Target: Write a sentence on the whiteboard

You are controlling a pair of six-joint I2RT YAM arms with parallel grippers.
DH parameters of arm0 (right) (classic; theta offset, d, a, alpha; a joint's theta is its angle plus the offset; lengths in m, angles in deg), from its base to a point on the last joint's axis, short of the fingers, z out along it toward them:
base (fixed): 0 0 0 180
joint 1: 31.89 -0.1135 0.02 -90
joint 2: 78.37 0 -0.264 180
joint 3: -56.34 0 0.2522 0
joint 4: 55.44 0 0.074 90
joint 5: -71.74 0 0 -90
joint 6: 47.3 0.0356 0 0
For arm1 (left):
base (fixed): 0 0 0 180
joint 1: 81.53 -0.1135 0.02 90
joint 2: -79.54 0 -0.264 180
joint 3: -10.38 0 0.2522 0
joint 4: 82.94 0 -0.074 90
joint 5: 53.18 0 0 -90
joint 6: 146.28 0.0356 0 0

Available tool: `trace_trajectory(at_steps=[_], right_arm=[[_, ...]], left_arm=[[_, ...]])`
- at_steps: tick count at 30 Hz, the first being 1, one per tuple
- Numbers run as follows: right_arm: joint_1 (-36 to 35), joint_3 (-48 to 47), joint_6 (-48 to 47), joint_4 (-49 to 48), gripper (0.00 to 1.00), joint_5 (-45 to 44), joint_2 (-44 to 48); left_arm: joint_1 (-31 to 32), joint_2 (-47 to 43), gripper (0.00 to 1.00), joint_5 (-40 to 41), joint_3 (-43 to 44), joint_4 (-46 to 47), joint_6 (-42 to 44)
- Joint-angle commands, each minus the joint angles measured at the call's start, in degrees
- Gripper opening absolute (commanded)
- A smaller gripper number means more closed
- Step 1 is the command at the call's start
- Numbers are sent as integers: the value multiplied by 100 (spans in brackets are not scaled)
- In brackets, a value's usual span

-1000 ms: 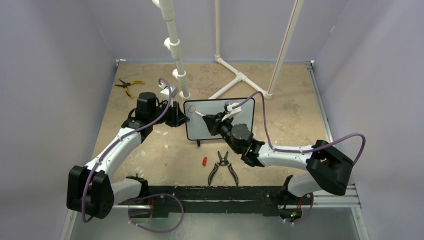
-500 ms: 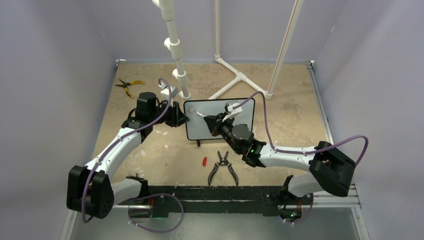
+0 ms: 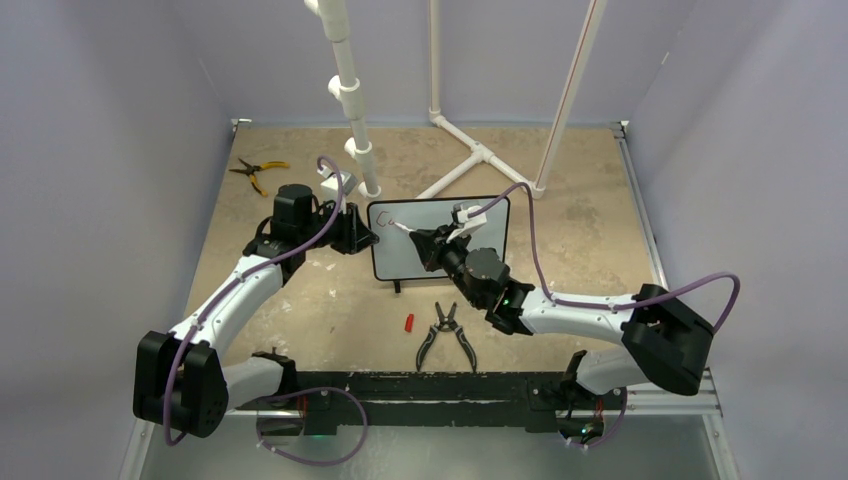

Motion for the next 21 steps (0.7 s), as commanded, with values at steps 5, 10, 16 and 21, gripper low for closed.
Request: trace_trajectory(at_steps=[5, 10, 16, 21], right_arm=[[10, -196, -157, -317, 0, -90, 7], [10, -199, -193, -396, 0, -4, 2], [10, -191, -230, -515, 0, 89, -19], [10, -116, -247, -540, 0, 126, 99]], left_arm=[[-39, -86, 24, -12, -7, 111, 78], [-40, -80, 24, -12, -7, 112, 74], [-44, -69, 23, -12, -4, 111, 69], [-42, -77, 24, 4, -9, 107, 78]])
